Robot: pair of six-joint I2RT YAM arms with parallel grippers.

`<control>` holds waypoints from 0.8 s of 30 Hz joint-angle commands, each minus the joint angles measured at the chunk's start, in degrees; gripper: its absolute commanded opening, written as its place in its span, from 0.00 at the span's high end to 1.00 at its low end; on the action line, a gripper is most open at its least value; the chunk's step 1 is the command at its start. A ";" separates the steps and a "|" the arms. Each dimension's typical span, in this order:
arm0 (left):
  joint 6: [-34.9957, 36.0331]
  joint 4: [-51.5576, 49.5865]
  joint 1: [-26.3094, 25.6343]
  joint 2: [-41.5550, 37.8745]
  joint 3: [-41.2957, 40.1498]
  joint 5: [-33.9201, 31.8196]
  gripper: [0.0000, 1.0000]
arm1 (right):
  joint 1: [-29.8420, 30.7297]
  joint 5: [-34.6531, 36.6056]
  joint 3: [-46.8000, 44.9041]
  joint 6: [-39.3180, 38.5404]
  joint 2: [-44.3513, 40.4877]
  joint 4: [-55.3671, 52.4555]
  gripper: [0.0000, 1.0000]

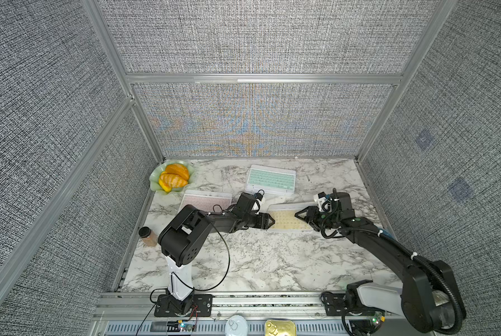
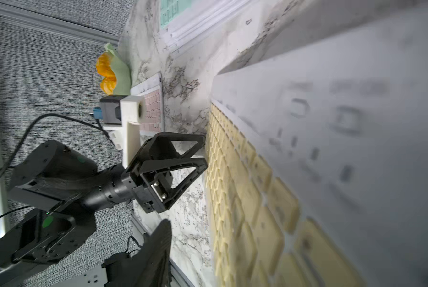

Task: Stack the numeric keypads
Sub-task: Pick up the numeric keypad from the center of the board.

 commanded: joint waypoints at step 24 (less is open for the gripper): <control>-5.07 -12.37 0.88 -6.17 2.32 -4.81 0.30 | -3.63 0.60 -3.39 -0.73 -3.79 -4.62 1.00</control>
